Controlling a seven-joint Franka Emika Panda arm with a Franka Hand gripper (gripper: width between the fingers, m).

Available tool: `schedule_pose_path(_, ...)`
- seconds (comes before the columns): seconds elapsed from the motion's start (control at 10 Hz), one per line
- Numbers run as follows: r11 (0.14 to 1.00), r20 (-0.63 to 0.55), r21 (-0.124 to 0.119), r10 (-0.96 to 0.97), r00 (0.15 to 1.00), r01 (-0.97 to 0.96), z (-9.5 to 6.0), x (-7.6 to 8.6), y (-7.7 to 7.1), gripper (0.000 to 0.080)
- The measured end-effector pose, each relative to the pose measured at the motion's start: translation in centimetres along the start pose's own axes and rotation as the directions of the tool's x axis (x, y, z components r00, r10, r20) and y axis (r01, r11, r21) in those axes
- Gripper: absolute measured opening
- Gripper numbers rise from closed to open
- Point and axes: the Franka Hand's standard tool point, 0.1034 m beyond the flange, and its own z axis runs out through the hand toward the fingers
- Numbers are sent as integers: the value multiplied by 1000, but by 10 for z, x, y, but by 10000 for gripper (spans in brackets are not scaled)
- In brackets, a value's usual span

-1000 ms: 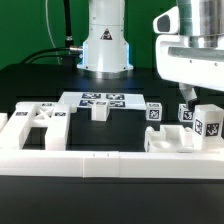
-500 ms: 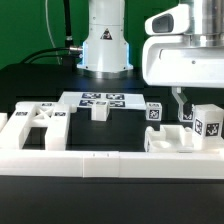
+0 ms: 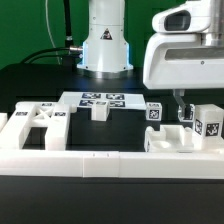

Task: Assemble chair

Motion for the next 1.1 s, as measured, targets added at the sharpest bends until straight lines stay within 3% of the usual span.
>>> schedule_pose_path(0.2,998,0,-1,-65,998,65,0,1,4,649)
schedule_pose_path(0.3,998,0,-1,-65,998,65,0,0,4,557)
schedule_pose_path(0.4,998,0,-1,-64,998,64,0,1,4,364)
schedule_pose_path(0.5,998,0,-1,-64,998,64,0,1,4,364)
schedule_pose_path(0.6,999,0,0,-48,999,48,0,1,4,285)
schedule_pose_path(0.8,1000,-4,3,12,1000,-12,0,1,4,285)
schedule_pose_path(1.1,963,-18,4,268,963,-268,-1,3,10,285)
